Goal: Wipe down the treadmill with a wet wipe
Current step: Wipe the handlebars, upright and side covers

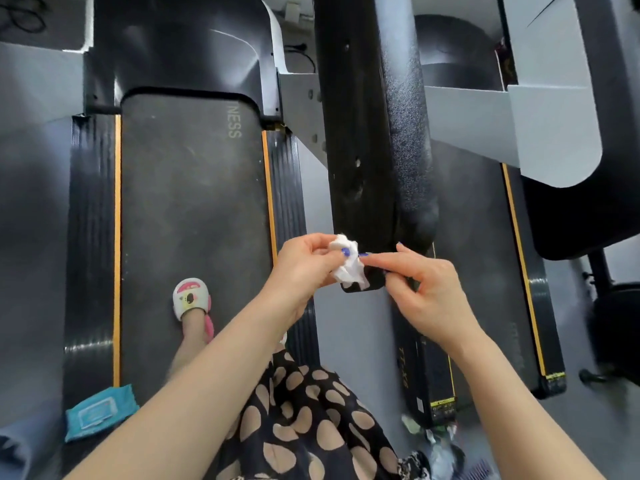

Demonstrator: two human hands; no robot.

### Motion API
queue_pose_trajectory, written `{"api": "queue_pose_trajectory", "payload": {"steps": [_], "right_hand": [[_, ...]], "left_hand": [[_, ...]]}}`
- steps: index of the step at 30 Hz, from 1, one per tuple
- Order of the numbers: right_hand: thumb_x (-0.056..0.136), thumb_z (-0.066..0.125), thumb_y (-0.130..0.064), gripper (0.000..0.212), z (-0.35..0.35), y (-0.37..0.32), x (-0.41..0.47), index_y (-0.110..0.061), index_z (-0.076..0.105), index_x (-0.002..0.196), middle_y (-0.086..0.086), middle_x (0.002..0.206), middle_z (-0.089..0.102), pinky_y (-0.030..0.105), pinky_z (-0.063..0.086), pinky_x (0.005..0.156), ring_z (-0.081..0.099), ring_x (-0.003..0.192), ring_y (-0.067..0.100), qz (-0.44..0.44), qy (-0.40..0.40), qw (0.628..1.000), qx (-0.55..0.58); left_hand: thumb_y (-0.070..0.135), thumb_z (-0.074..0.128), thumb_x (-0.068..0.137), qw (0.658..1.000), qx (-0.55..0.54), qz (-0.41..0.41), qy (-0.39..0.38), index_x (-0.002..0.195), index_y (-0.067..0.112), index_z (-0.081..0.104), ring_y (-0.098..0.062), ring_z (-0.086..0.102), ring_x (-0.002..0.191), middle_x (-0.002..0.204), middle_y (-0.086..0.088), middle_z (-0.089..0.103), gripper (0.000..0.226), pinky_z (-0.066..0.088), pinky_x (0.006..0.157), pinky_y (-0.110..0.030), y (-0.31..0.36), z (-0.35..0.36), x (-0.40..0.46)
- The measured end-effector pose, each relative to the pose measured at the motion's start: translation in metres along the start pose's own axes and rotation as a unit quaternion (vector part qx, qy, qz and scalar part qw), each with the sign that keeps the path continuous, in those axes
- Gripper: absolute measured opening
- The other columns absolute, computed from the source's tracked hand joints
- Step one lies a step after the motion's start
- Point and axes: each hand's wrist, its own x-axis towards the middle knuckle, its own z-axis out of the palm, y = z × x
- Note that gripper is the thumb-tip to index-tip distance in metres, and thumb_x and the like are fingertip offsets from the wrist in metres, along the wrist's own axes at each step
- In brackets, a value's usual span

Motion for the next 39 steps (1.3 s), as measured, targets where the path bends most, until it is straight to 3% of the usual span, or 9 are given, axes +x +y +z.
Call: {"api": "queue_pose_trajectory", "payload": {"steps": [3, 9, 12, 14, 18, 23, 33, 36, 39], "right_hand": [[0.087, 0.05, 0.0, 0.035, -0.029, 0.007, 0.011, -0.013, 0.079, 0.101, -0.003, 0.092, 0.078, 0.024, 0.055, 0.087, 0.073, 0.09, 0.006, 0.042, 0.1, 0.993, 0.041], [0.084, 0.048, 0.008, 0.035, -0.042, 0.015, 0.077, -0.003, 0.077, 0.099, 0.007, 0.098, 0.076, 0.019, 0.053, 0.088, 0.071, 0.091, 0.011, -0.109, 0.174, 0.975, -0.087], [0.083, 0.051, 0.011, 0.032, -0.035, 0.019, 0.106, -0.002, 0.078, 0.095, 0.008, 0.103, 0.076, 0.032, 0.056, 0.093, 0.071, 0.098, 0.017, -0.211, 0.17, 0.953, -0.137], [0.083, 0.054, 0.01, 0.031, -0.031, 0.025, 0.12, -0.005, 0.078, 0.093, 0.007, 0.107, 0.075, 0.04, 0.053, 0.098, 0.07, 0.106, 0.02, -0.255, 0.15, 0.94, -0.172], [0.087, 0.056, 0.003, 0.029, -0.027, 0.036, 0.142, -0.008, 0.078, 0.102, 0.009, 0.122, 0.071, 0.044, 0.037, 0.114, 0.061, 0.126, 0.026, -0.303, 0.02, 0.921, -0.245], [0.093, 0.056, -0.014, 0.026, -0.016, 0.034, 0.172, -0.009, 0.077, 0.108, 0.008, 0.129, 0.068, 0.048, 0.033, 0.117, 0.055, 0.134, 0.025, -0.341, -0.092, 0.883, -0.309], [0.087, 0.061, -0.007, 0.019, -0.01, 0.04, 0.175, -0.005, 0.078, 0.096, 0.005, 0.114, 0.074, 0.045, 0.044, 0.107, 0.067, 0.117, 0.02, -0.325, -0.029, 0.913, -0.247], [0.086, 0.062, -0.005, 0.017, -0.01, 0.041, 0.173, -0.004, 0.078, 0.092, 0.006, 0.113, 0.074, 0.043, 0.044, 0.108, 0.067, 0.117, 0.021, -0.322, -0.005, 0.915, -0.242], [0.086, 0.062, -0.006, 0.016, -0.009, 0.039, 0.172, -0.004, 0.078, 0.091, 0.007, 0.115, 0.074, 0.042, 0.043, 0.109, 0.066, 0.119, 0.021, -0.314, -0.004, 0.917, -0.246]], "left_hand": [[0.011, 0.068, 0.092, 0.992, 0.065, 0.037, 0.104, 0.11, 0.017, 0.075, -0.011, 0.069, 0.094, 0.1, 0.004, 0.075, 0.021, 0.054, 0.074, -0.02, -0.027, 0.013, 0.003], [0.013, 0.056, 0.101, 0.964, 0.032, 0.11, 0.239, 0.106, 0.014, 0.072, 0.005, 0.06, 0.081, 0.088, 0.016, 0.066, 0.017, 0.04, 0.067, -0.007, -0.051, 0.062, -0.002], [0.013, 0.046, 0.106, 0.978, -0.034, 0.092, 0.182, 0.137, 0.015, 0.061, 0.004, 0.054, 0.117, 0.128, 0.012, 0.061, 0.034, 0.037, 0.092, 0.002, -0.046, 0.094, -0.006], [0.014, 0.04, 0.109, 0.986, -0.106, 0.075, 0.102, 0.155, 0.019, 0.035, -0.002, 0.028, 0.146, 0.158, 0.01, 0.035, 0.047, 0.021, 0.118, -0.011, -0.041, 0.115, -0.006], [0.028, 0.028, 0.112, 0.992, -0.087, 0.086, 0.03, 0.158, 0.028, -0.007, 0.005, -0.017, 0.149, 0.164, 0.019, -0.015, 0.058, -0.008, 0.125, -0.028, -0.045, 0.139, 0.004], [0.031, 0.019, 0.112, 0.993, -0.107, 0.032, 0.04, 0.157, 0.032, -0.006, -0.001, -0.015, 0.151, 0.165, 0.016, -0.016, 0.052, -0.008, 0.126, -0.036, -0.058, 0.129, 0.031], [0.042, 0.016, 0.11, 0.972, -0.194, -0.132, 0.03, 0.159, 0.033, 0.013, -0.016, 0.0, 0.156, 0.168, 0.012, 0.008, 0.049, 0.003, 0.126, -0.05, -0.117, 0.092, 0.129], [0.024, 0.026, 0.11, 0.983, -0.178, -0.02, 0.042, 0.14, 0.045, 0.033, -0.009, 0.009, 0.152, 0.152, 0.025, 0.029, 0.038, 0.007, 0.124, -0.035, -0.091, 0.101, 0.103], [0.048, 0.022, 0.104, 0.989, -0.114, 0.095, 0.014, 0.156, 0.035, -0.004, 0.007, -0.015, 0.149, 0.164, 0.023, -0.012, 0.059, -0.007, 0.123, -0.025, -0.083, 0.114, 0.06]]}}
